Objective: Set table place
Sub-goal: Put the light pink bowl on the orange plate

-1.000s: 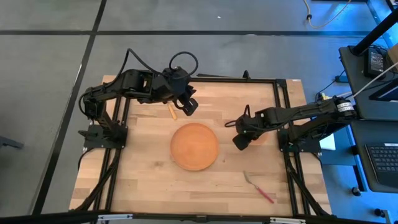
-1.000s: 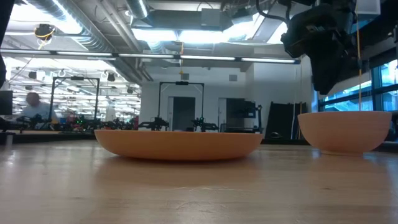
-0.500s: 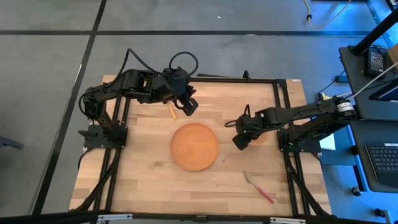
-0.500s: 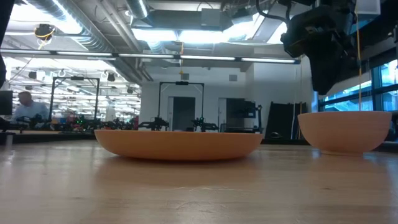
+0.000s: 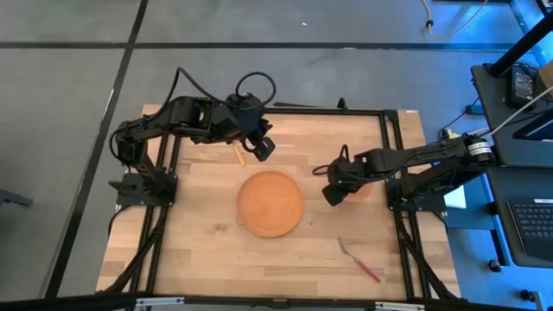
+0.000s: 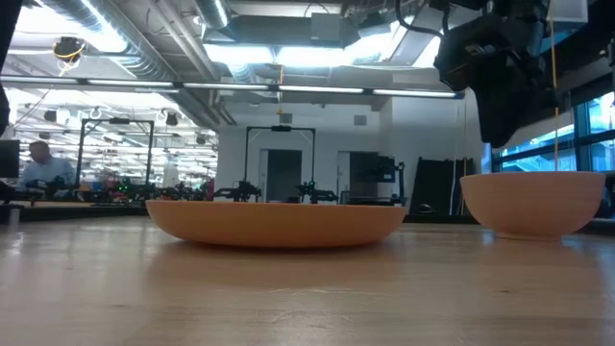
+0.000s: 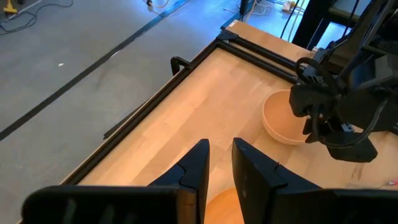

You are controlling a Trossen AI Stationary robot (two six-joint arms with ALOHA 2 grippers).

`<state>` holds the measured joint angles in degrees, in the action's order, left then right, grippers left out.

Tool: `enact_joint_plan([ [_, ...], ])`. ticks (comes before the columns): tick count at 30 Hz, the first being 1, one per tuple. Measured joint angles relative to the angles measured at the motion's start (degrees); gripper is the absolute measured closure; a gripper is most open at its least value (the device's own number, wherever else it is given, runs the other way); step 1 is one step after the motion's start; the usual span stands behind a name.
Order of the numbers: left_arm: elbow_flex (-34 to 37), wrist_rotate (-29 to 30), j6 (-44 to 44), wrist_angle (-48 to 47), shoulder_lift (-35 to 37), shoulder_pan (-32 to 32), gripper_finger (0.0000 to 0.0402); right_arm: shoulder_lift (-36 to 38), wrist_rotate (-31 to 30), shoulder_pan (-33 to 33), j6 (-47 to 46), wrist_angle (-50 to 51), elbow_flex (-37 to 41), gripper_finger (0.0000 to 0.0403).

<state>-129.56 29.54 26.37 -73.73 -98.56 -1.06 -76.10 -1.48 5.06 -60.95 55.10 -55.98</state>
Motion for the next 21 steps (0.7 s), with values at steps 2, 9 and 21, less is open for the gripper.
enact_joint_plan([
  [2,0.0,0.0,0.0,-0.01,0.0,0.01,0.0339,-0.79,-0.08,0.0,0.16,0.65,0.0,0.0306],
  [9,0.0,0.0,-0.02,-0.01,0.0,0.0,0.0339,-4.7,-0.6,0.0,-0.28,0.95,0.0,0.0306],
  [21,0.0,0.0,-0.09,-0.21,0.0,0.01,0.0339,-8.73,0.08,-0.02,-0.21,0.87,0.0,0.0306],
])
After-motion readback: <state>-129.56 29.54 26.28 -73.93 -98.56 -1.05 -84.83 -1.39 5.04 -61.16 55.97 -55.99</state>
